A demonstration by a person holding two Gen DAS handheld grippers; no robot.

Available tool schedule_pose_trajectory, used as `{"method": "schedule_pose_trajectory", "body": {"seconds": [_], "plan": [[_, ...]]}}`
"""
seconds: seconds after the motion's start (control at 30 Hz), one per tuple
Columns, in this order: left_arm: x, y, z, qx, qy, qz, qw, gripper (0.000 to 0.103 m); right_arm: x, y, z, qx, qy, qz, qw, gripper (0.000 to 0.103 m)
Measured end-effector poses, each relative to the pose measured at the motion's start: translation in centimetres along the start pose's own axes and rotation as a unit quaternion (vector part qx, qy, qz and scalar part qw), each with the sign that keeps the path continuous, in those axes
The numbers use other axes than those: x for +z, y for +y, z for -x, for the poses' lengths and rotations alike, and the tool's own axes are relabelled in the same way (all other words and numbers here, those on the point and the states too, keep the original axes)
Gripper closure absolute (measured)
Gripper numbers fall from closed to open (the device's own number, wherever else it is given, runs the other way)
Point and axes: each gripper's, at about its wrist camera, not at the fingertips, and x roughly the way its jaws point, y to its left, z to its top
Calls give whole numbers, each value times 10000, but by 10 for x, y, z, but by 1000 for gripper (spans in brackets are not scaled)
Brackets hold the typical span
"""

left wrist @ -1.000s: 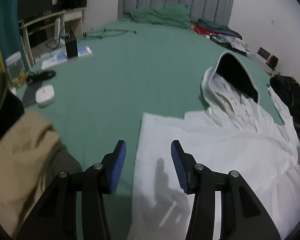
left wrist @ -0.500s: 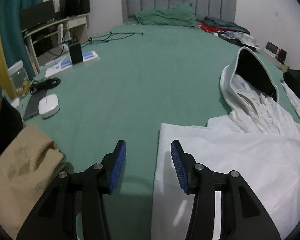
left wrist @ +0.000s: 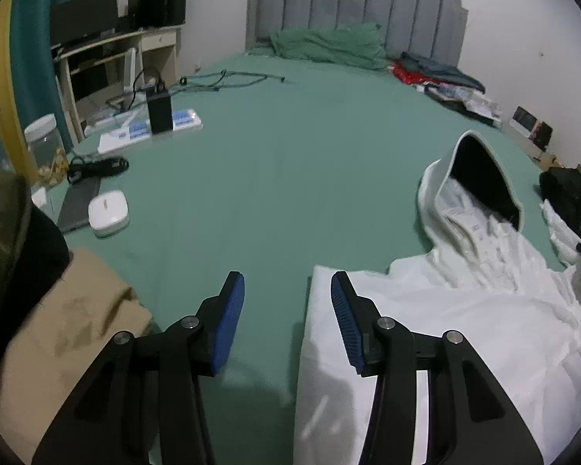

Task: Fold large clothes
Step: 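Close the right gripper on the sleeve cuff, then carry the sleeve with the right gripper across the jacket body, then open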

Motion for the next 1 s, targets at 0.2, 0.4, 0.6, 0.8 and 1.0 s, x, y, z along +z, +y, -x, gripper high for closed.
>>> {"method": "schedule_pose_trajectory", "body": {"seconds": [0.2,0.4,0.6,0.8,1.0], "plan": [[2,-1,16,-298,49,51,9995,54,13,40,87,-21,-609,138,9980,102],[-5,6,30,-499,233,141,9984,54,-16,122,141,53,-1002,504,9937,102],[-6,20,36,-651,351,372,9966,54,-77,217,128,176,-1000,870,9910,102],[-2,29,42,-753,399,453,9953,54,-135,278,93,381,-534,984,9930,101],[-7,36,35,-712,688,450,9941,54,-166,295,67,602,127,1010,9930,99]]}}
